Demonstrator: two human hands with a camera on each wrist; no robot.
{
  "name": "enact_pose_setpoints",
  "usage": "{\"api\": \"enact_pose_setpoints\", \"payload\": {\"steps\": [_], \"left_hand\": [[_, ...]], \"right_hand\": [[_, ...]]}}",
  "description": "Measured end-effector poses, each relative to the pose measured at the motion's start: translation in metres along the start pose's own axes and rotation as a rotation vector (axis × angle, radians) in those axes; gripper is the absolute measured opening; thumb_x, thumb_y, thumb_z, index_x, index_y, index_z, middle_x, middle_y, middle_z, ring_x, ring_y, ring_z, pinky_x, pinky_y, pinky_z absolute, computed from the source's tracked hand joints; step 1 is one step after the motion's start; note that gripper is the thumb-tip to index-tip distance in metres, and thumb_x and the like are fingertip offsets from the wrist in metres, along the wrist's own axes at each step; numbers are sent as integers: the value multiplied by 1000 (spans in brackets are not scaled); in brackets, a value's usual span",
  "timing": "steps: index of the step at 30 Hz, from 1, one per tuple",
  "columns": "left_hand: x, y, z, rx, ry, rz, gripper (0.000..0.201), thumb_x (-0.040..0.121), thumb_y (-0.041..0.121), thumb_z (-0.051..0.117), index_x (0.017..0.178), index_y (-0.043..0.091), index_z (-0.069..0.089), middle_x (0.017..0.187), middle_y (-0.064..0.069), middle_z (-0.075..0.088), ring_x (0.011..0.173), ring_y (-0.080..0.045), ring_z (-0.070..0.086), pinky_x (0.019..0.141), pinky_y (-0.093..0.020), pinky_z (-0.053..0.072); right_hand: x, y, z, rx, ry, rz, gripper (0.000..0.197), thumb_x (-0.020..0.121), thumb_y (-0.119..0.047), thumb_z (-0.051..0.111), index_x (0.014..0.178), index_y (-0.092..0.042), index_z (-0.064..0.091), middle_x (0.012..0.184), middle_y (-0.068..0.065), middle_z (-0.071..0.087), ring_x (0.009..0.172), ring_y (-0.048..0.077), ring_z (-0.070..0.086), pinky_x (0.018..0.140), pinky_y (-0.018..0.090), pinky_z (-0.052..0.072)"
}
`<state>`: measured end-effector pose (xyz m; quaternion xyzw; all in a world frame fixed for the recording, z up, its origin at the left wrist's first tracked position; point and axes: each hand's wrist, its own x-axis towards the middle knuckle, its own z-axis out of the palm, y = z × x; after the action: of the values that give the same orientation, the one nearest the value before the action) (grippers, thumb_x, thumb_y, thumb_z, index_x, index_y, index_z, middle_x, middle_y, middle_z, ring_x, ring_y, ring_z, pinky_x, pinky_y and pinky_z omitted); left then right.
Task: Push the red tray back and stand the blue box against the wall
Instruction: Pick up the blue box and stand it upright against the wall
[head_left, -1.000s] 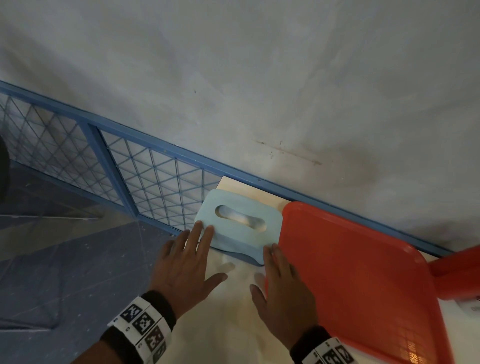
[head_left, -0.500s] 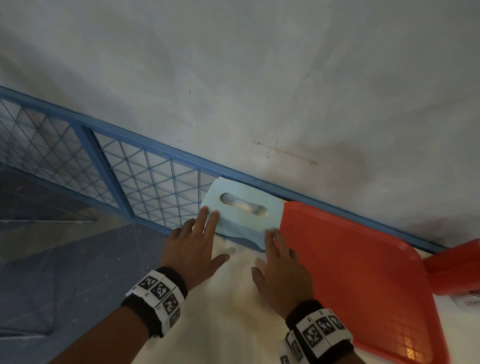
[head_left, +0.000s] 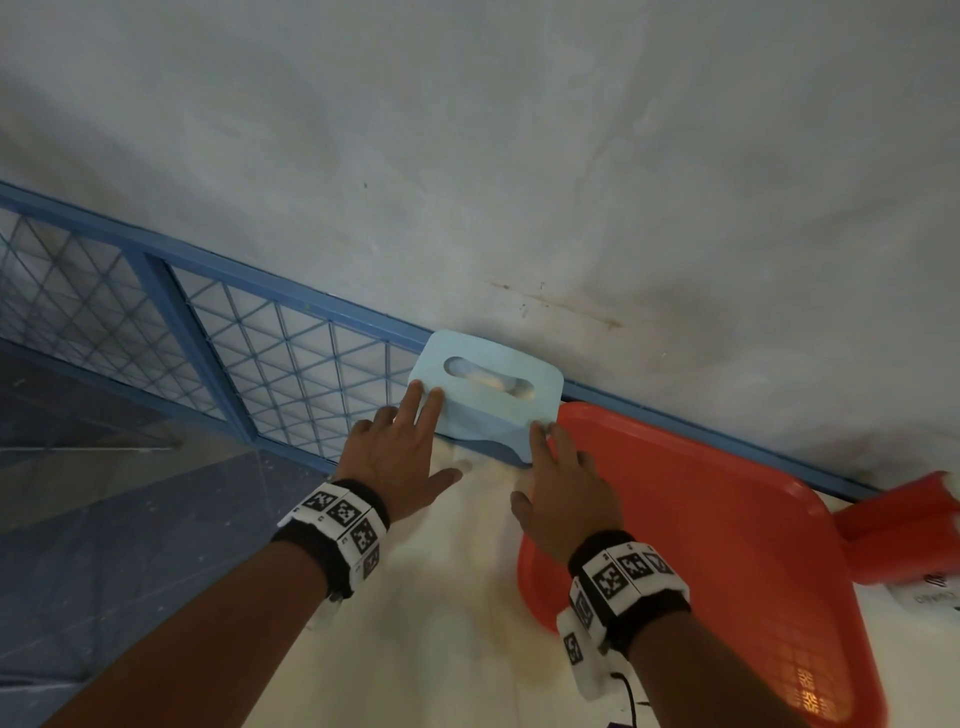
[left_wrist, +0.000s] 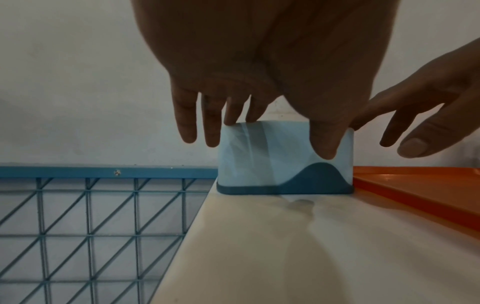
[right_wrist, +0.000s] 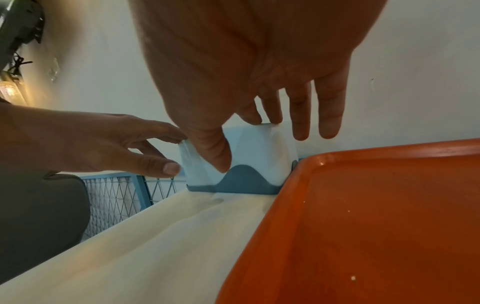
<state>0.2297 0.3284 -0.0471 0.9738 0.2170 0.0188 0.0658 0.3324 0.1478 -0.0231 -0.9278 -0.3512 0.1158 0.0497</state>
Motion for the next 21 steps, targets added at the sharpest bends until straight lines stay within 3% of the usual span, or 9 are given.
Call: {"api": "enact_pose_setpoints", "payload": {"steps": [21], "left_hand": [[15, 0, 0, -22, 4, -2, 99, 78, 75, 48, 148, 18, 9, 158, -13, 15, 128, -35, 41, 99, -52, 41]], "right_hand": [[14, 2, -6, -32, -44, 25, 80, 86, -41, 53, 148, -24, 6, 156, 5, 13, 127, 33, 37, 93, 46, 48]]}}
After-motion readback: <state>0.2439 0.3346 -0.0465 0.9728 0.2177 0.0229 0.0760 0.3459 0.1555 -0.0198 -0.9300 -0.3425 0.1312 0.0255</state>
